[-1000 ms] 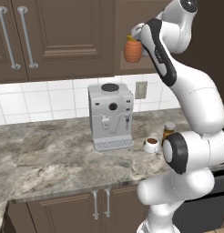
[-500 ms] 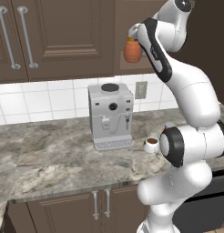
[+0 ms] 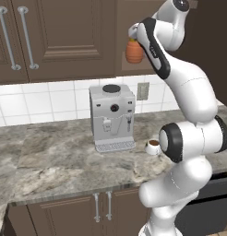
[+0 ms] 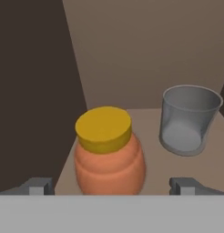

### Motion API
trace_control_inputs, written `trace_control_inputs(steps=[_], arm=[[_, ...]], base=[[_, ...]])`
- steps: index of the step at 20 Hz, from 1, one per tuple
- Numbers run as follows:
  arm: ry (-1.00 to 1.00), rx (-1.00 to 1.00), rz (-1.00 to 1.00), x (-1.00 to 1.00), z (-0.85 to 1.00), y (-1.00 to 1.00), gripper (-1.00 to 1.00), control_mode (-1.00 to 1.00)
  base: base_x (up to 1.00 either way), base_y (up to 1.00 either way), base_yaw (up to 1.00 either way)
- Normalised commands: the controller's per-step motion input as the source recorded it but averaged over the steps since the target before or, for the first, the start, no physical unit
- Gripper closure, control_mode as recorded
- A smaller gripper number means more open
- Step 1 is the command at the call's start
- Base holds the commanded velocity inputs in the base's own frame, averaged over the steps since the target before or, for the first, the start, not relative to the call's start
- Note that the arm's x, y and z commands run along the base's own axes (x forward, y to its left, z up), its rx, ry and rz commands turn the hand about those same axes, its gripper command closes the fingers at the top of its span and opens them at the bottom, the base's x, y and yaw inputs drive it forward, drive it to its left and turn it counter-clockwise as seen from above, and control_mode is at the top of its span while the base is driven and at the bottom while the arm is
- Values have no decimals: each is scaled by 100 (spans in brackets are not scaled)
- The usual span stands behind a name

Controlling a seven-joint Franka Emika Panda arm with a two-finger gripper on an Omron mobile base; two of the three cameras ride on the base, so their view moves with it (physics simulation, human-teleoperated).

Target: Pick the cinnamon and honey bottle from the cabinet and place them next to the mug.

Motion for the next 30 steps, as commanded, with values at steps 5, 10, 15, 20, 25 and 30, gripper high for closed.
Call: trace_control_inputs(steps=[5, 10, 15, 20, 25, 30], arm=[[0, 0, 0, 18, -4, 2, -100, -100], [0, 0, 0, 13, -1, 3, -100, -100], [0, 0, 0, 19, -2, 0, -100, -100], [1, 0, 0, 15, -7, 0, -100, -100], [3, 0, 0, 13, -9, 0, -100, -100], [0, 0, 0, 20, 0, 0, -100, -100]], base=[[0, 0, 0], [0, 0, 0], [0, 0, 0], [0, 0, 0], [0, 0, 0], [0, 0, 0]])
